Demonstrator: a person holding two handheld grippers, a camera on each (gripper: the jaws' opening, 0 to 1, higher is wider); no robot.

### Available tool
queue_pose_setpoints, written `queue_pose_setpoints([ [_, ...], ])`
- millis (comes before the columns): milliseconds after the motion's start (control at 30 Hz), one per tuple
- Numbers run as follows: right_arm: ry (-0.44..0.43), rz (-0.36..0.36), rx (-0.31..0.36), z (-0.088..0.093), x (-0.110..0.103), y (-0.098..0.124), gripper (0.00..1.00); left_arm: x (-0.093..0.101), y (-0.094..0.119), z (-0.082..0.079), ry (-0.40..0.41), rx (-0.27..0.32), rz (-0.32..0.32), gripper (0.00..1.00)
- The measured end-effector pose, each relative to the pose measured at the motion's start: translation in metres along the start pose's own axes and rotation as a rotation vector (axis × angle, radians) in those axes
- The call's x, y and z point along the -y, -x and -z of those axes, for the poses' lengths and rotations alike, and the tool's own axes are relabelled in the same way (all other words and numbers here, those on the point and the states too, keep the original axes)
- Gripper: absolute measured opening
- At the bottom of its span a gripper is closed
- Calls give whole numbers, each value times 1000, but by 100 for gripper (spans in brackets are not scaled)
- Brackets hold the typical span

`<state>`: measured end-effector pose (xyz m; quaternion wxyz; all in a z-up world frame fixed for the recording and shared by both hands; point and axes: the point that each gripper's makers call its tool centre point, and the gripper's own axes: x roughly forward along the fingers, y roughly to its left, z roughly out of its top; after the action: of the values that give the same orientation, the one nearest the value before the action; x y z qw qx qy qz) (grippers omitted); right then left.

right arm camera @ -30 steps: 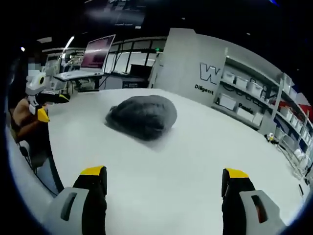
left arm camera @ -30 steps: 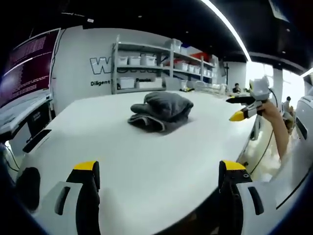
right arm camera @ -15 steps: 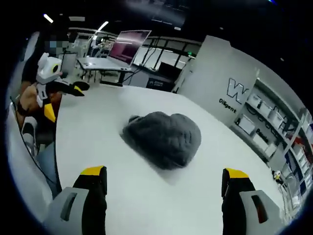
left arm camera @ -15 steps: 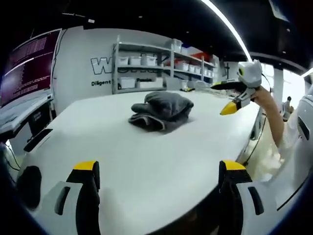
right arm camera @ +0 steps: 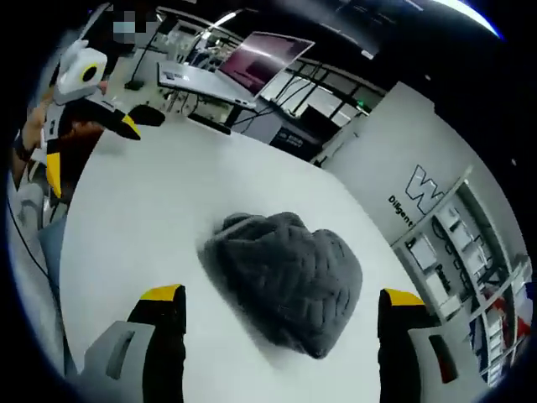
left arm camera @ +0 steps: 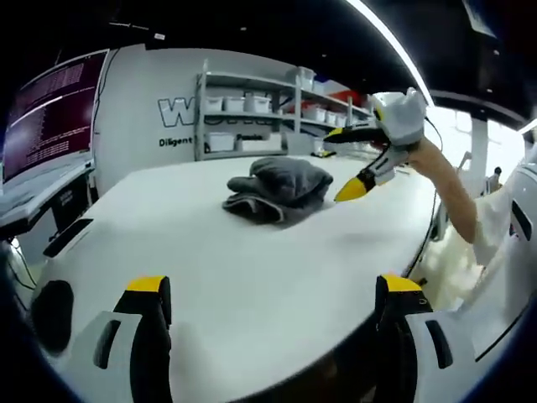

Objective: Open the folded towel by lifting each exposed corner and separating the folded layers until the towel lies flat within the target outline without major curled edges

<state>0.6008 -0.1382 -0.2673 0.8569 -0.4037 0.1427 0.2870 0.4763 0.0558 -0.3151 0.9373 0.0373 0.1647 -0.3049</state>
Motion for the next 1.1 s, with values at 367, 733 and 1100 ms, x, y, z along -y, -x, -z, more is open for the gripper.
queue_pose_setpoints([
  [367, 175, -42, 7, -16, -20, -46, 59, -2, 1, 3, 5, -5, -2, 99],
  [733, 255, -44, -65, -5, -26, -72, 37, -4, 2, 3, 9, -4, 2, 99],
  [1100, 255, -56, -45, -6, -24, -68, 13, -1, 2, 6, 7, -14, 8, 99],
])
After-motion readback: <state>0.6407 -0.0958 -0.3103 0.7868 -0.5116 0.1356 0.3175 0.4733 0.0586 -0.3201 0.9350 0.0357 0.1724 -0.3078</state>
